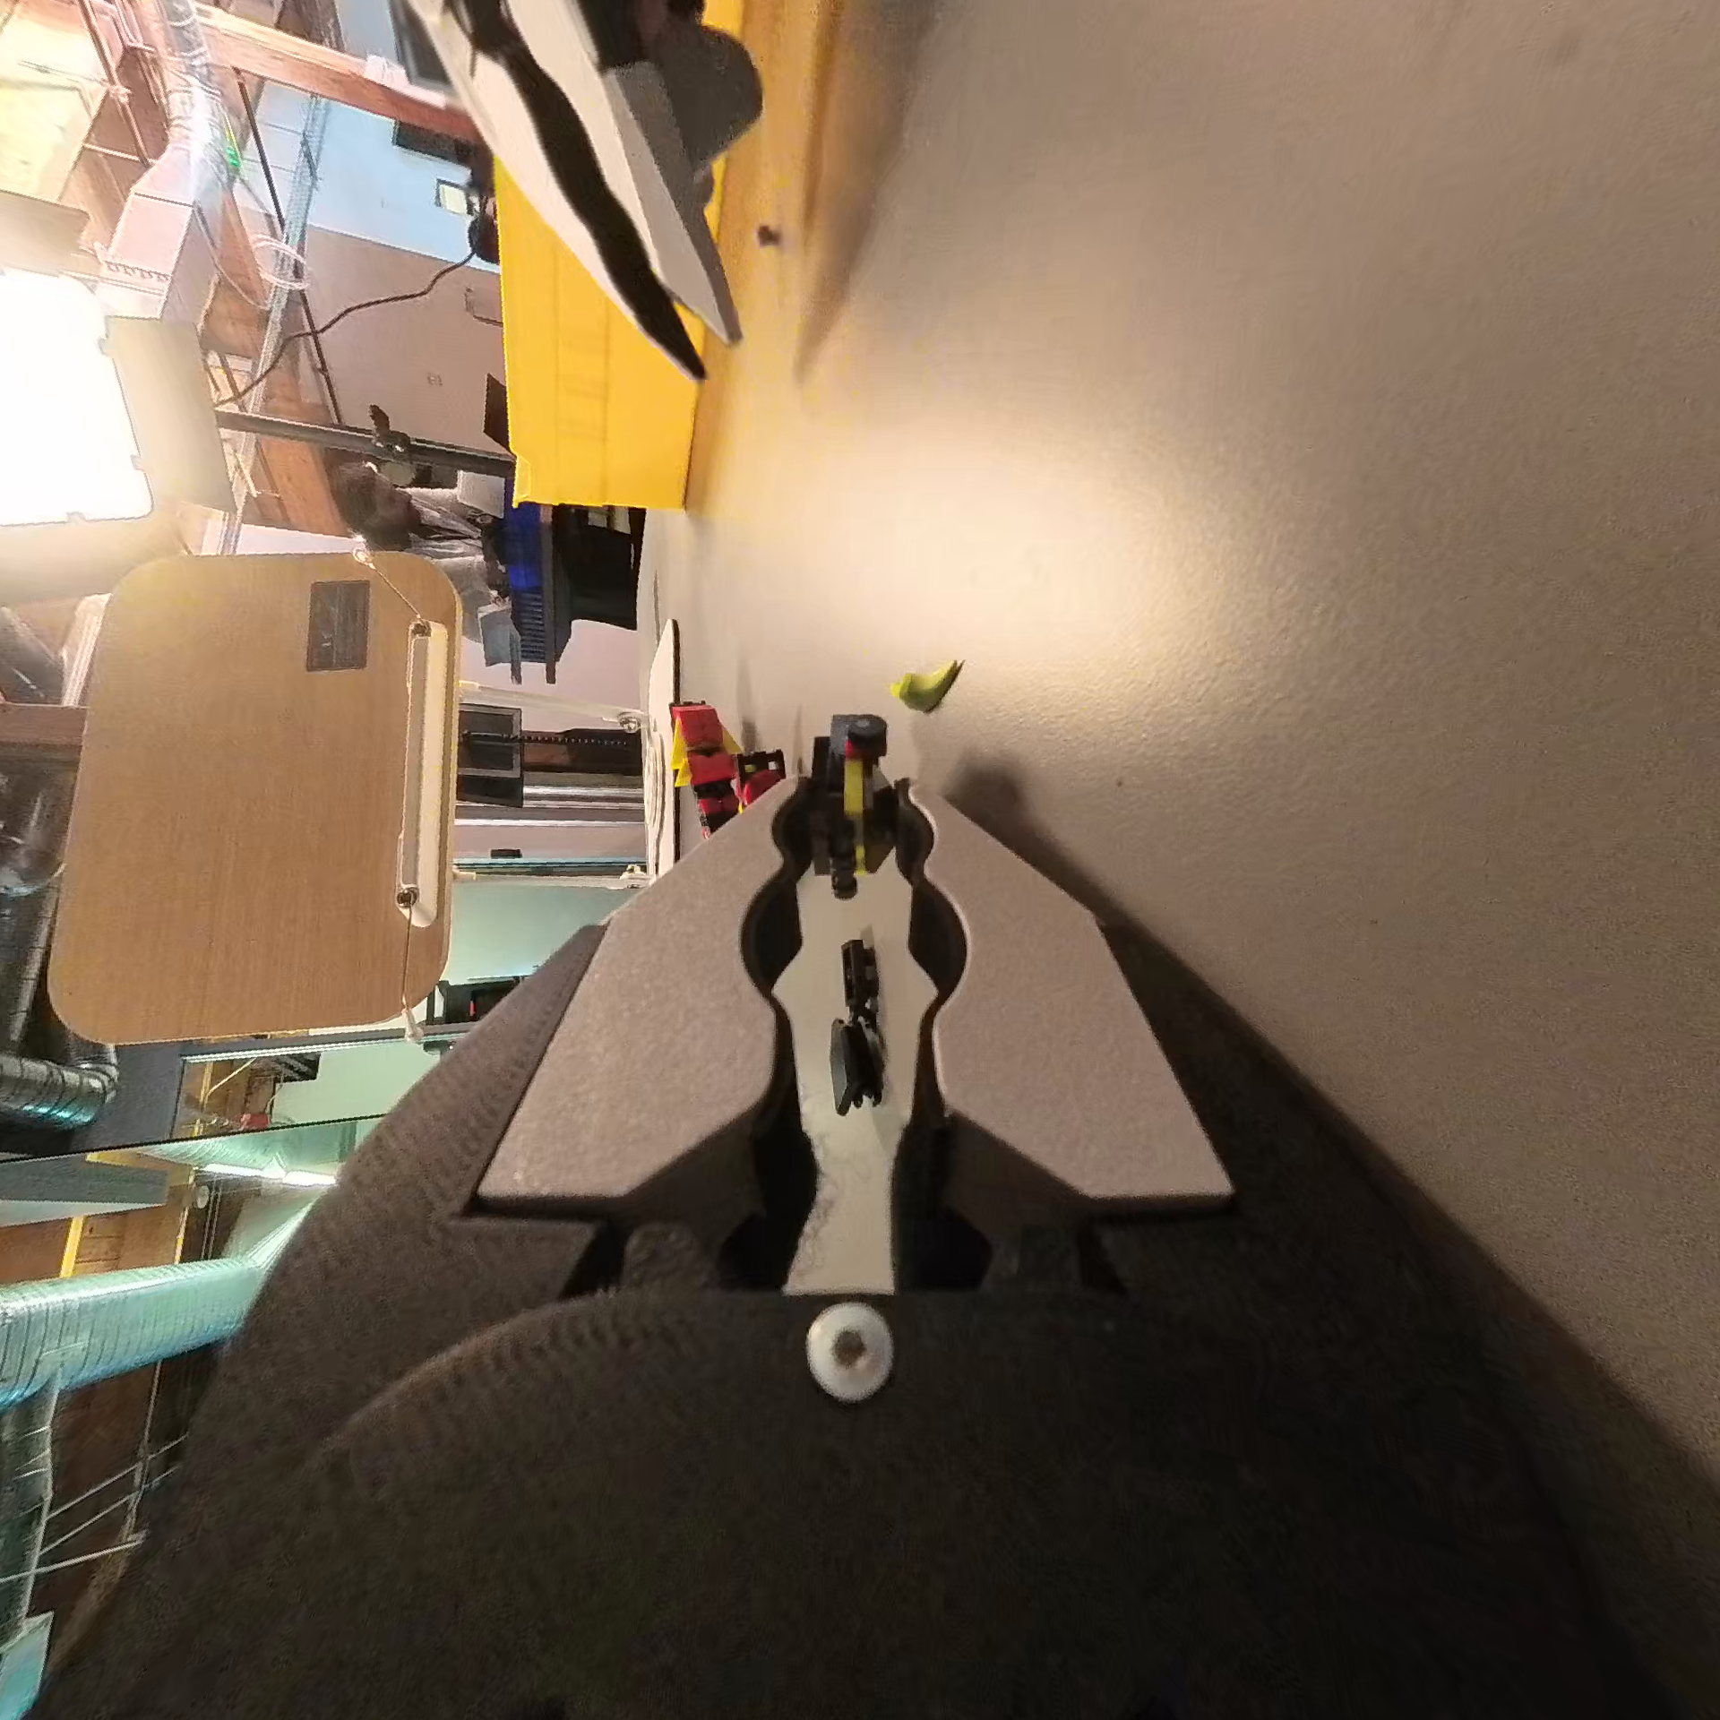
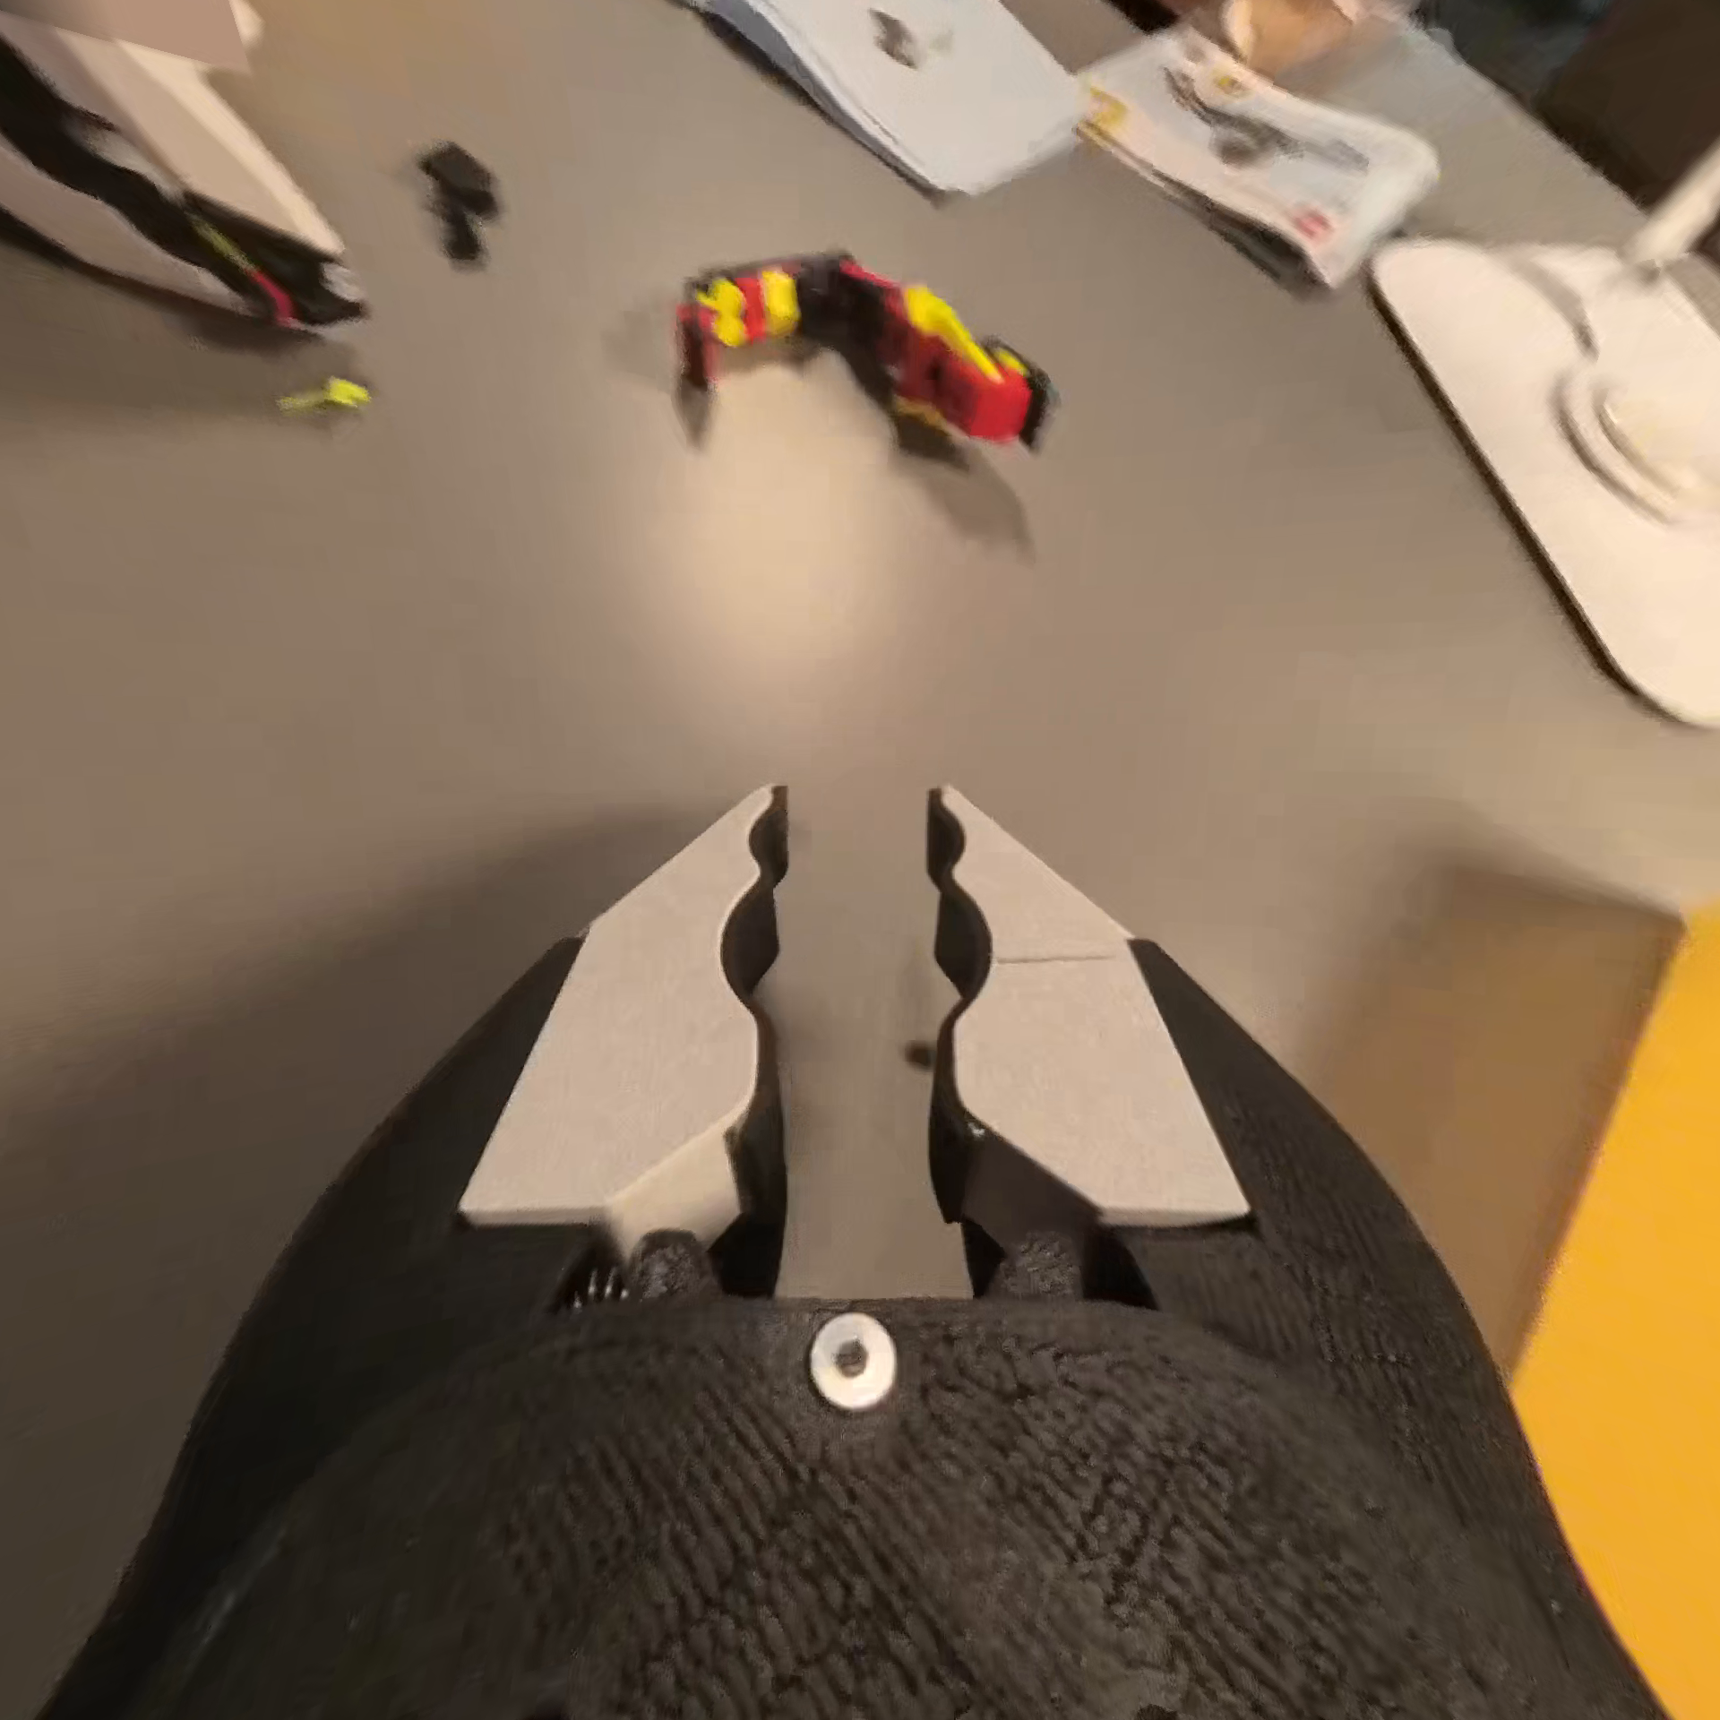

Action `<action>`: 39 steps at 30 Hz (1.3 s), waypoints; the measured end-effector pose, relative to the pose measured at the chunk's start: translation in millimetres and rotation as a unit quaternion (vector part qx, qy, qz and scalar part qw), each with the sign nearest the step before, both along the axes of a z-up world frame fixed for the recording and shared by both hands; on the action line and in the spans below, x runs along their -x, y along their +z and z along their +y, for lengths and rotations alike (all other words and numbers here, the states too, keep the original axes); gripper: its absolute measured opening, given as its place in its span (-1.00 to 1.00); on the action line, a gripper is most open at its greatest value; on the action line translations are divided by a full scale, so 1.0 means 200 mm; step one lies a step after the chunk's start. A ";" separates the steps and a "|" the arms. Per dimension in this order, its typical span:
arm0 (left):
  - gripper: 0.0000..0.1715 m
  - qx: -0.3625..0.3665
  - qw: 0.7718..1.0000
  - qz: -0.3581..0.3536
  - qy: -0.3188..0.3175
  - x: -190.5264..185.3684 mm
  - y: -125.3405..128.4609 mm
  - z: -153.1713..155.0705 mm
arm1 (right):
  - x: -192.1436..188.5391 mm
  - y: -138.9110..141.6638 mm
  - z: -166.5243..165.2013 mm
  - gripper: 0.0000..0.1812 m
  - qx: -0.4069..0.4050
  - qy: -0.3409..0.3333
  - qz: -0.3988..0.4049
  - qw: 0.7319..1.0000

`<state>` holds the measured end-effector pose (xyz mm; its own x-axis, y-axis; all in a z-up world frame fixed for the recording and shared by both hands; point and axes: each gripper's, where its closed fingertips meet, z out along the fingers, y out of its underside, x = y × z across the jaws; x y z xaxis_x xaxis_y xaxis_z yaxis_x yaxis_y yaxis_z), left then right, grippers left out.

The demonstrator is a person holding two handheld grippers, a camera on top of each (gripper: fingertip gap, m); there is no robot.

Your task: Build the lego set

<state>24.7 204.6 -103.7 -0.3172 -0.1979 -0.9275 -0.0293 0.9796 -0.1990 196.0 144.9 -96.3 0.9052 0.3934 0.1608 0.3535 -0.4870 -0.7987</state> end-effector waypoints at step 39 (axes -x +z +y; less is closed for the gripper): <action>-0.81 0.005 1.000 0.002 -0.001 0.00 0.00 0.00 | -0.21 -0.11 -0.11 -0.91 0.043 -0.088 0.044 0.994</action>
<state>23.8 204.9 -102.8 -0.3222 -0.2066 -0.9239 -0.0282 0.9776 -0.2088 238.0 123.2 -119.2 0.9704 0.2363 0.0506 0.1874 -0.6035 -0.7751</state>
